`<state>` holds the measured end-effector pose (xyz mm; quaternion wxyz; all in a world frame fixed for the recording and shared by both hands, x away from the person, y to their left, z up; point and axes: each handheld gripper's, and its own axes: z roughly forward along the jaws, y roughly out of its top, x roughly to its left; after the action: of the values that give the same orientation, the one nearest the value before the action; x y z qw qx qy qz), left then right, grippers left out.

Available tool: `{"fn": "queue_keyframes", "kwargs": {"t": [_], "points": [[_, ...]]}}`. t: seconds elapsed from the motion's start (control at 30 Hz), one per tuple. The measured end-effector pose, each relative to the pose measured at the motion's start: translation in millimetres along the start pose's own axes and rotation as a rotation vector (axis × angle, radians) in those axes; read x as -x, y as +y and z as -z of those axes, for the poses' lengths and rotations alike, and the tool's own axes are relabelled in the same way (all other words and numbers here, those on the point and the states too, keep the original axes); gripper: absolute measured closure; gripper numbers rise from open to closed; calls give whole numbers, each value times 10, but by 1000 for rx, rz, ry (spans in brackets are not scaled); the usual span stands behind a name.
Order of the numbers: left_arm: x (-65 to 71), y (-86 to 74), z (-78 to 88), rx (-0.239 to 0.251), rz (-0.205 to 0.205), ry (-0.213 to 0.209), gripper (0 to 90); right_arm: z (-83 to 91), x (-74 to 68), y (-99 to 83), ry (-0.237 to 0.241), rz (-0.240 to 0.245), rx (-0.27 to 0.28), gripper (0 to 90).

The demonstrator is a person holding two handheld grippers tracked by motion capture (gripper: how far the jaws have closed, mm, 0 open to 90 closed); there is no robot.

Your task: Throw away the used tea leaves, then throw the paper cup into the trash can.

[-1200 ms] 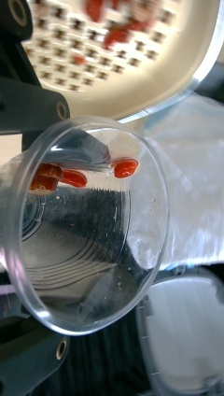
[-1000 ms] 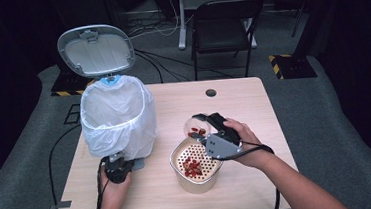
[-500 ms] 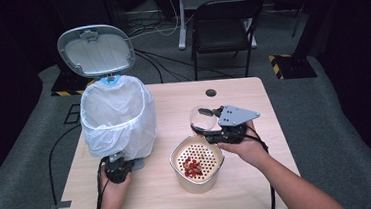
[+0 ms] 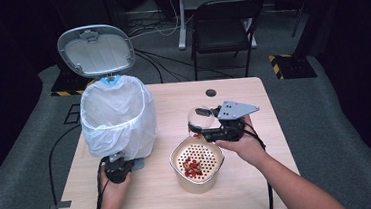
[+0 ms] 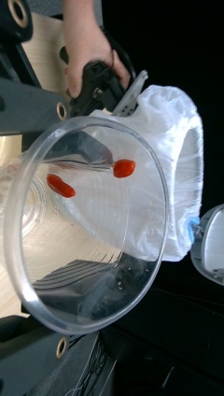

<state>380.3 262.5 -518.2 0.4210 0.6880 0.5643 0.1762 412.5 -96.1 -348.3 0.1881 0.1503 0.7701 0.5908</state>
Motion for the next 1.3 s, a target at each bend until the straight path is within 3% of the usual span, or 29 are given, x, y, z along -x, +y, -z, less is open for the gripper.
{"fn": "queue_keyframes", "kwargs": {"t": [0.1, 0.37, 0.63, 0.9, 1.03, 1.07, 1.2, 1.23, 1.27, 1.3], "points": [[0, 0, 0, 0, 0, 0, 900, -2, 6, 107, 5, -27, 11, 426], [3, -1, 2, -3, 5, 1, 900, -28, 26, 531, 8, -27, 40, 427], [-1, 0, 1, -1, 1, -2, 900, -199, 117, 923, 4, -54, 47, 426], [-1, -1, 3, -3, 6, -2, 900, -465, 144, 1129, 18, -44, 32, 425], [-6, 0, -4, 6, 6, 20, 900, -607, 137, 1193, 31, -57, 22, 424], [-10, 0, 8, -1, 1, 48, 900, -643, 137, 1206, 35, -55, 25, 424], [-34, 7, 15, -7, -36, 61, 900, -777, 123, 1250, 42, -56, 16, 423], [4, -2, 9, 1, 17, 51, 900, -812, 119, 1257, 42, -59, 11, 423], [4, -2, 9, 1, 17, 51, 900, -848, 118, 1263, 42, -57, 10, 423], [2, 3, 9, 0, 14, -27, 900, -885, 119, 1266, 44, -62, 9, 423]]}}
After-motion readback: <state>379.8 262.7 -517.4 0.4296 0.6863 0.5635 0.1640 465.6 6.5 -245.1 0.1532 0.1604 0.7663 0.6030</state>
